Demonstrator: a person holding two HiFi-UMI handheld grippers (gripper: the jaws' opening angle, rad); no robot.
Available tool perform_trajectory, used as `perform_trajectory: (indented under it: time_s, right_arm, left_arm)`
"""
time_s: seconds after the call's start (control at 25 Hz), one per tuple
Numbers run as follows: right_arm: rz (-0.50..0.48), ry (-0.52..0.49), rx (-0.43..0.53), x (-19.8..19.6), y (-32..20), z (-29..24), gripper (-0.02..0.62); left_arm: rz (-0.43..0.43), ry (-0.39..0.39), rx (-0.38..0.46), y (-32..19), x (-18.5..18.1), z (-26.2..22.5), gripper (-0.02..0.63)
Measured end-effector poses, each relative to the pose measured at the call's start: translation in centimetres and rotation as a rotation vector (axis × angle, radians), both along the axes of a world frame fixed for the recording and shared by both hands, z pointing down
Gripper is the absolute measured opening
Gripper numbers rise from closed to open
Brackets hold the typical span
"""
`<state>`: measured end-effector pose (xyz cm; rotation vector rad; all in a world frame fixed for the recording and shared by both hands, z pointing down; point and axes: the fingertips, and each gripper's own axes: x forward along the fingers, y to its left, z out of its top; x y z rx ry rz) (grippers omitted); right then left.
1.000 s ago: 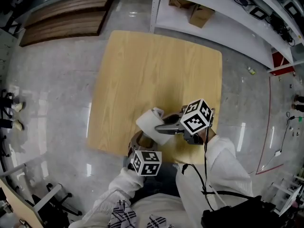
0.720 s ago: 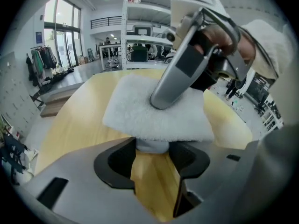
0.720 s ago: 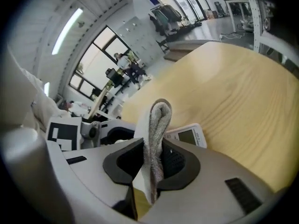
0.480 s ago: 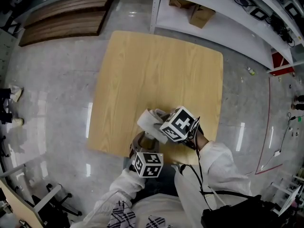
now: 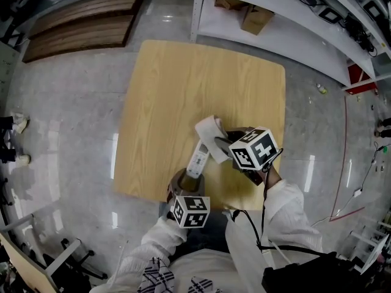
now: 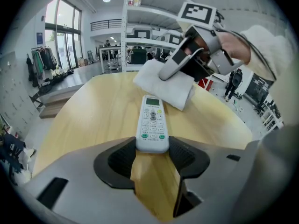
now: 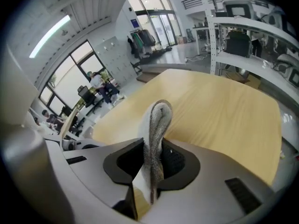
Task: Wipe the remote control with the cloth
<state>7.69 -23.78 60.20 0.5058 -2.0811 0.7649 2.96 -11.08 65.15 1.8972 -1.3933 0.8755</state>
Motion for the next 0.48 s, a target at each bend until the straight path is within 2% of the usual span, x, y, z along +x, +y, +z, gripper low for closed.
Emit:
perform_trajectory:
  time_s: [0.12, 0.28, 0.4, 0.48]
  right_arm:
    - [-0.001, -0.12, -0.022, -0.2, 1.0, -1.8, 0.089]
    - [-0.145, -0.241, -0.151, -1.6, 5.7, -3.1, 0.089]
    - [-0.288, -0.193, -0.214, -2.6, 8.9, -1.7, 0.089]
    - [-0.339, -0.147, -0.238, -3.2, 10.1, -0.2, 0.089]
  left_arm:
    - [-0.004, 0.005, 0.002, 0.0, -0.1, 0.2, 0.224]
    - [0.001, 0.007, 0.008, 0.1, -0.1, 0.2, 0.224]
    - [0.004, 0.008, 0.009, 0.0, -0.1, 0.2, 0.224]
    - [0.006, 0.007, 0.005, -0.1, 0.0, 0.2, 0.224]
